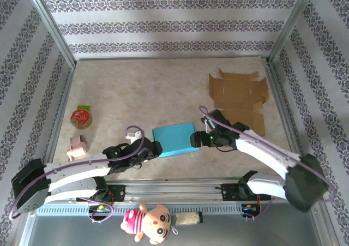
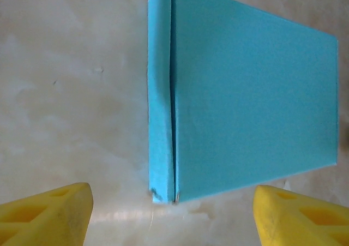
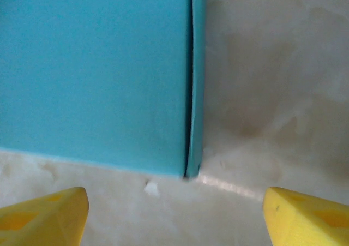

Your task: Fold the paper box

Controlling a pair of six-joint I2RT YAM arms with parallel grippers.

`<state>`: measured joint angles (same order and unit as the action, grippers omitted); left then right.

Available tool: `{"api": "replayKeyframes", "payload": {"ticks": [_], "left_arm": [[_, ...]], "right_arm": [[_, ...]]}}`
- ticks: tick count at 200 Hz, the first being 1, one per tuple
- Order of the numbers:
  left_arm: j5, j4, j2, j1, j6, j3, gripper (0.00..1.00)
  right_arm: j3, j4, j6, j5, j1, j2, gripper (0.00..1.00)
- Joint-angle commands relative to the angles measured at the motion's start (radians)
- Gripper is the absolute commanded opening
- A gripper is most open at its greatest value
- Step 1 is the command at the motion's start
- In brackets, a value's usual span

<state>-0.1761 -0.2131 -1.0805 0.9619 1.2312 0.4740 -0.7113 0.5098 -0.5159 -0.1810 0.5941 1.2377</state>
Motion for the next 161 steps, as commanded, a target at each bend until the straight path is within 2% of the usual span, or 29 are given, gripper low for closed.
{"api": "replayKeyframes", "payload": {"ticks": [1,23,41,65,89,122,153,161], "left_arm": [[0.028,0.150,-0.090,-0.077,-0.091,0.040,0.77],[0.123,0.320,-0.208,-0.160,-0.078,0.000,0.76],[0.174,0.398,-0.286,-0.176,-0.128,0.024,0.65],[0.179,0.417,-0.347,-0.186,-0.143,0.074,0.49],[0.194,0.453,-0.396,-0.269,-0.115,0.096,0.43],[0.224,0.467,-0.521,-0.428,-0.280,0.226,0.42],[0.265,0.478,-0.682,-0.591,-0.394,0.411,0.40],[0.245,0.480,-0.729,-0.621,-0.440,0.465,0.40]], "right_arm": [[-0.059,-0.132,0.048,-0.064,-0.023,0.103,0.80],[-0.069,-0.192,0.031,-0.099,-0.030,0.215,0.70],[-0.070,-0.229,0.002,-0.138,-0.027,0.256,0.59],[-0.053,-0.306,-0.094,-0.150,-0.015,0.254,0.43],[-0.104,-0.356,-0.155,-0.061,0.031,0.298,0.42],[-0.286,-0.466,-0.226,0.001,0.039,0.505,0.41],[-0.637,-0.464,-0.190,0.066,0.029,0.774,0.40],[-0.754,-0.452,-0.178,0.059,0.017,0.850,0.40]]}}
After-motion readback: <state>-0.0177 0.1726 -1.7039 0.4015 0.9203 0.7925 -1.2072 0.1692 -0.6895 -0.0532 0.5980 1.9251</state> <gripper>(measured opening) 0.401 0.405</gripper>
